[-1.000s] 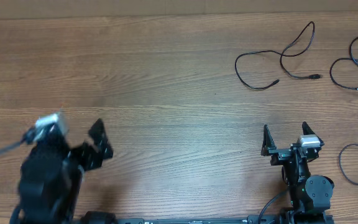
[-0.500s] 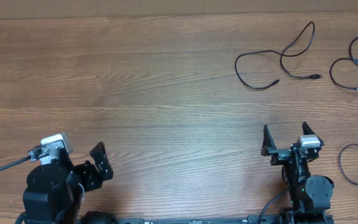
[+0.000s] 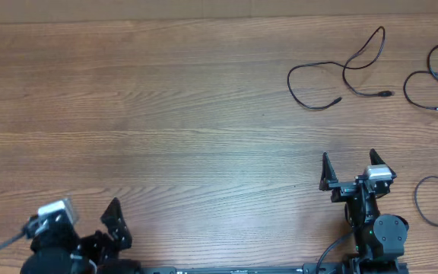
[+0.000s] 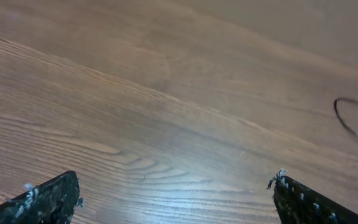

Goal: Untangle cables

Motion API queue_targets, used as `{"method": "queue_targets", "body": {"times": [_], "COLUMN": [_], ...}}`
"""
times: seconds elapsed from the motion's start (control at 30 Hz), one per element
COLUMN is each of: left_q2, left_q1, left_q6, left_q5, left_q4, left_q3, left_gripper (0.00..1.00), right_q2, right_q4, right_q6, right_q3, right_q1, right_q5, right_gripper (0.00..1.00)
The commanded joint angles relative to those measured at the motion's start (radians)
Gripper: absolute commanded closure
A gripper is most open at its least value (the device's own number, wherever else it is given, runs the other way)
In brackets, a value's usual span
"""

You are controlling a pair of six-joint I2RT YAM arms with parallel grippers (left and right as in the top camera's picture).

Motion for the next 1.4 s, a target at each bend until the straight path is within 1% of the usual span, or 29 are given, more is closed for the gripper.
{"method": "queue_targets", "body": {"times": [0.0,0.23,0.63,0.73,0.97,1.37], "left_q2": [-0.049,-0.142,-0.28,-0.307,-0.318,-0.318], "left_q1": [0.018,0.021,0.023,0.043,0.127,0.124], "left_q6": [0.015,0.013,0.014,0.014,0.014,0.014], "left_q5": [0.008,0.008,0.008,0.008,0.008,0.008], "left_q4": [-0.01,-0.057,-0.056,-0.056,-0.056,-0.056], "left_q3": [-0.003,-0.003,-0.003,-0.003,-0.003,-0.003], "left_gripper": [0.0,0.01,0.01,0.01,0.01,0.01], "right_q2": [-0.012,-0.012,-0.012,-0.012,-0.012,-0.012], "right_q4": [0.006,0.006,0.006,0.006,0.006,0.006], "right_q6": [-0.004,-0.004,-0.004,-0.004,-0.004,-0.004], "right_q3": [-0.01,-0.01,-0.01,-0.01,-0.01,-0.01], "right_q1": [0.002,0.002,0.002,0.002,0.002,0.002], "right_q5": [-0.001,-0.001,-0.001,-0.001,-0.001,-0.001], "right_gripper": [0.0,0.0,0.0,0.0,0.0,0.0]}}
